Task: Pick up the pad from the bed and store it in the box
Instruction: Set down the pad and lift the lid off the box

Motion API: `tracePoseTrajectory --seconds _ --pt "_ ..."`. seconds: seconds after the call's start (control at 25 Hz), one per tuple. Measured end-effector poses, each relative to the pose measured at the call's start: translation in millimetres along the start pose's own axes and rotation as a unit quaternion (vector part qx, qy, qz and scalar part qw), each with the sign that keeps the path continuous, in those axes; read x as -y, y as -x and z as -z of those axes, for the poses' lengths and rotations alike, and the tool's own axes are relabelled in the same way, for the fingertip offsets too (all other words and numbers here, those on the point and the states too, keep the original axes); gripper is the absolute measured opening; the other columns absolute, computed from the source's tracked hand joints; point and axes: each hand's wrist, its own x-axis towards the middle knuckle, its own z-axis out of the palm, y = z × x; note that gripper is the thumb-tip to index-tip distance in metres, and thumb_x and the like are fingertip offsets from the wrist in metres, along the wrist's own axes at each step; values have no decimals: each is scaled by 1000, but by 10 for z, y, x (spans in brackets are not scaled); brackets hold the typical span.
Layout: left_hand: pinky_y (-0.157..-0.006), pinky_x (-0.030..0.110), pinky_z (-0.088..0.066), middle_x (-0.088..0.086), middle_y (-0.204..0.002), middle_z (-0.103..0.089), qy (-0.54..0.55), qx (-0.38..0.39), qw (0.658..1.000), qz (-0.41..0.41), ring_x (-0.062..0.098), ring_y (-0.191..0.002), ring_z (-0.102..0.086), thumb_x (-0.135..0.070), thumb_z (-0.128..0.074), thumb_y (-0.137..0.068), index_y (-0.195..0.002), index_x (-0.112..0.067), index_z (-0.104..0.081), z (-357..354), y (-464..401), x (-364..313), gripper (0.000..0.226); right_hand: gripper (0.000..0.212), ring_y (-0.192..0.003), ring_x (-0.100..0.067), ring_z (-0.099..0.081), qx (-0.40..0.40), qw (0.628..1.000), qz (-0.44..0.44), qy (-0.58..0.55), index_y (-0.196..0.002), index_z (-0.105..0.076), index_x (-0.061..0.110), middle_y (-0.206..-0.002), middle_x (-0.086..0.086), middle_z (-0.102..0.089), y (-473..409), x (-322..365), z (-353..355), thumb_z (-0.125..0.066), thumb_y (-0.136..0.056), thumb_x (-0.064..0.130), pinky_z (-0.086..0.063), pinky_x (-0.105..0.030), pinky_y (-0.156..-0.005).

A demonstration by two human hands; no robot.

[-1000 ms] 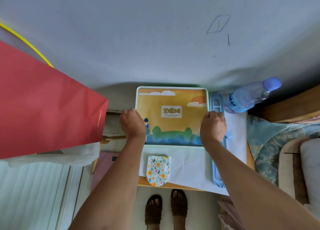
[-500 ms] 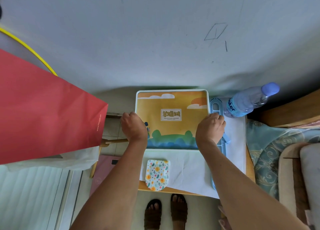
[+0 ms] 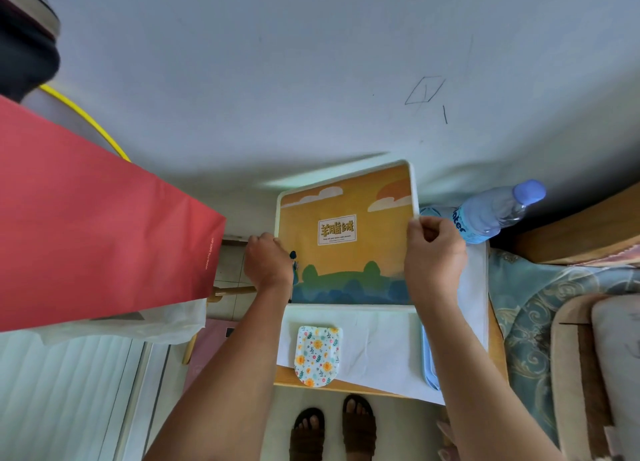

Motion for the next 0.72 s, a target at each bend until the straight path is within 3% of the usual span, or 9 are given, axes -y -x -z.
tracePoseTrajectory --seconds 0.12,0.24,0.44,0.6,0.72 --pt "-64 36 -47 19 -101 -68 25 12 999 17 33 -89 -64 -11 -45 -94 -97 -2 -71 29 -15 15 27 10 -67 -9 -56 65 997 28 -26 -90 -67 13 -74 5 -63 75 282 107 -63 -86 22 -41 -16 -59" --pt "-67 35 -48 17 -104 -69 66 14 996 50 32 -91 -64 -14 -47 -94 -97 -3 -71 87 11 44 27 9 -67 -10 -57 79 995 55 -18 -88 -67 15 -69 8 -60 152 460 140 -66 -84 23 -42 -21 -64" --pt "-49 21 -33 18 -92 -73 153 -6 986 64 26 -71 -59 -13 -51 -89 -87 -3 -72 300 235 88 23 16 -77 -18 -59 71 996 24 40 -96 -67 10 -82 0 -64 160 361 357 -61 -88 23 -49 -33 -72" --pt "-70 27 -43 14 -100 -73 225 31 970 87 29 -91 -66 -19 -58 -86 -101 -2 -69 433 594 41 25 26 -80 -21 -55 85 992 -22 94 -102 -62 6 -85 -3 -59 115 18 682 -61 -87 27 -48 -37 -75" --pt "-70 29 -43 1 -81 -66 266 101 956 75 25 -82 -60 -21 -63 -84 -82 -13 -67 428 974 -61 9 31 -78 -23 -52 93 984 -49 141 -102 -58 6 -91 -8 -62 66 -339 1011 -64 -84 31 -41 -33 -68"
